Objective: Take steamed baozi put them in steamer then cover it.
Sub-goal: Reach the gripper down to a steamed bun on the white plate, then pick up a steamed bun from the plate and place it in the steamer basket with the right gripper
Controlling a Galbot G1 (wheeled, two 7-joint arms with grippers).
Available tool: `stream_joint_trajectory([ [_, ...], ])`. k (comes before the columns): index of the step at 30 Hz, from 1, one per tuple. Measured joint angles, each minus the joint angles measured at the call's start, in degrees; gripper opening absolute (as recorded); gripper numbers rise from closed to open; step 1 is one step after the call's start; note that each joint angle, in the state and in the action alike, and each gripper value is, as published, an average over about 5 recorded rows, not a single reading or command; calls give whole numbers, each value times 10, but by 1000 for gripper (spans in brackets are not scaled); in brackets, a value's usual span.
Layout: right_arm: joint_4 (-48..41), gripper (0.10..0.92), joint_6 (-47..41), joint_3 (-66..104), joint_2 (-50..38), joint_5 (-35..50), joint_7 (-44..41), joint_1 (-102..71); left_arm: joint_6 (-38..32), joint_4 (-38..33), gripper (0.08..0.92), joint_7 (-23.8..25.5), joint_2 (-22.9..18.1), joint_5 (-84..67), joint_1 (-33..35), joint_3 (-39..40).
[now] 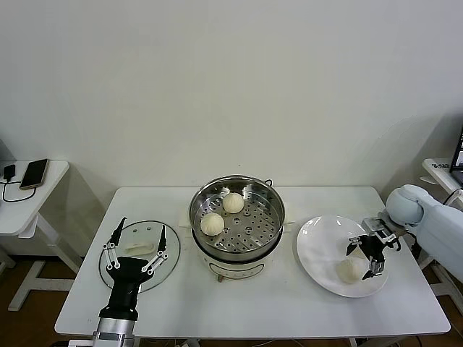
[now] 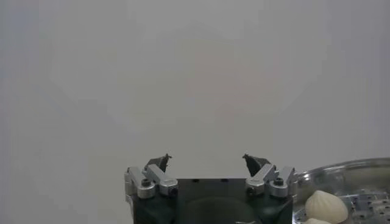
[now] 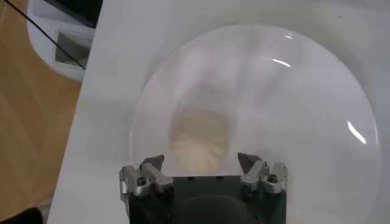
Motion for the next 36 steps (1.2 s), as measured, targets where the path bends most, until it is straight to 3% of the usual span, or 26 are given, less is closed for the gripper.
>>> stream_joint_trajectory([
  [6, 0, 807, -3, -1, 4, -6, 7, -5, 0, 2, 823, -1, -1, 0, -1, 0],
  [11, 2, 724, -4, -3, 5, -9, 10, -9, 0, 3, 823, -1, -1, 0, -1, 0],
  [20, 10, 661, -5, -11, 2, -6, 16, -4, 2, 2, 823, -1, -1, -1, -3, 0],
  [36, 45, 652, 50, -136, 33, 71, -29, 227, 6, -2, 823, -2, 8, -7, -7, 1],
])
